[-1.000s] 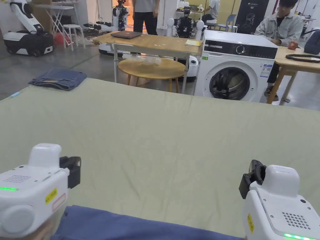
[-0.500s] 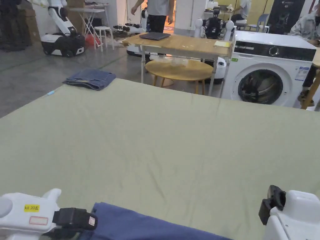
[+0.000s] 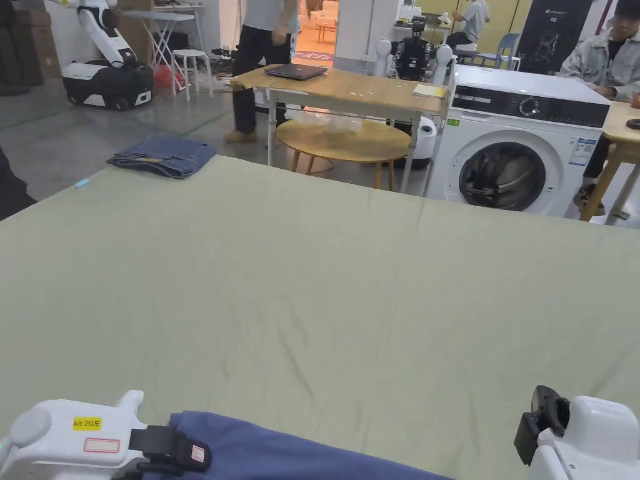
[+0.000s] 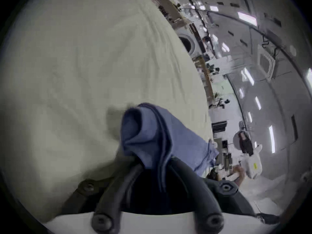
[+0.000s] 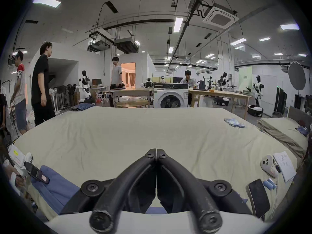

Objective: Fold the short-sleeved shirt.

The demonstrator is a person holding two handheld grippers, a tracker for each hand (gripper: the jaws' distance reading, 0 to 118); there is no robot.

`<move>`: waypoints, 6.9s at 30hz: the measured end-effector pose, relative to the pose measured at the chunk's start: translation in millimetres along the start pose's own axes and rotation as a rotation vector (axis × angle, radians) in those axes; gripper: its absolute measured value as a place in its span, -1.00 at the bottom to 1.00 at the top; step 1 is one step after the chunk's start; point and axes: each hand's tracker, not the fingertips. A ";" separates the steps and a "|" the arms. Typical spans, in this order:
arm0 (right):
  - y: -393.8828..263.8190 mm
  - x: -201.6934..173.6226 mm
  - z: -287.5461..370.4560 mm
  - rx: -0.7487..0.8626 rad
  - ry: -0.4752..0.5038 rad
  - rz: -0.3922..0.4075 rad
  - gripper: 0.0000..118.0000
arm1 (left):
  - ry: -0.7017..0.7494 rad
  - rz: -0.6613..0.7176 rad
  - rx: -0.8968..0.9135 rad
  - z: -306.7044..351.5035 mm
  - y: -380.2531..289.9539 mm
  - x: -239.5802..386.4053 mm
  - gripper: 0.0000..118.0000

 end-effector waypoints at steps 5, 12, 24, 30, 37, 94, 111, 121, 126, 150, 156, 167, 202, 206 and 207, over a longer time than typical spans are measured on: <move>-0.7 6.5 2.2 -0.006 -0.010 0.009 -1.00 | 0.026 -0.032 0.081 15.0 -4.9 14.0 -0.95; -1.6 9.7 1.0 -0.013 -0.009 0.019 -1.00 | 0.060 -0.123 0.143 55.2 3.0 49.5 -0.95; -1.4 3.2 -6.6 -0.023 0.021 0.023 -1.00 | 0.317 -0.150 0.203 119.8 -3.0 113.8 -0.95; -1.3 1.8 -6.6 -0.027 0.028 0.021 -1.00 | 0.149 -0.209 0.145 84.5 -15.6 169.4 -0.95; -3.3 8.5 -3.8 -0.037 0.014 0.023 -1.00 | 0.142 -0.269 -0.008 -8.5 -18.2 195.0 -0.95; -20.5 31.6 10.0 -0.082 -0.015 0.017 -1.00 | -0.014 -0.221 -0.159 -118.9 -73.3 170.0 -0.80; -18.7 26.0 12.4 -0.031 0.020 -0.014 -1.00 | -0.040 -0.168 -0.049 -40.4 -28.7 65.2 0.27; -13.4 30.6 19.3 0.017 0.006 -0.031 -1.00 | -0.095 -0.095 -0.041 -72.5 -31.1 49.7 -0.89; -11.8 30.4 22.0 0.054 0.000 -0.027 -1.00 | -0.100 -0.154 -0.002 -37.0 -28.9 70.3 -0.91; -13.2 25.3 15.9 0.033 0.034 -0.009 -1.00 | 0.301 -0.448 0.052 27.0 -21.0 216.6 -0.91; -15.8 29.8 18.7 0.015 0.016 0.006 -1.00 | 0.237 -0.517 -0.063 -41.3 -47.2 264.9 -0.91; -19.9 39.3 22.6 -0.010 -0.010 0.015 -1.00 | 0.277 -0.519 -0.223 -186.9 -77.6 269.1 -0.91; -25.8 42.4 24.4 -0.017 0.003 -0.012 -1.00 | 0.073 -0.288 -0.270 -210.5 -91.0 216.6 -0.99; -22.0 36.9 20.0 -0.007 0.004 -0.011 -1.00 | 0.077 -0.421 -0.128 -168.4 -80.5 229.1 -0.99; -20.5 35.5 18.2 -0.005 0.006 -0.015 -1.00 | 0.076 -0.446 -0.065 -153.4 -76.9 232.3 -0.99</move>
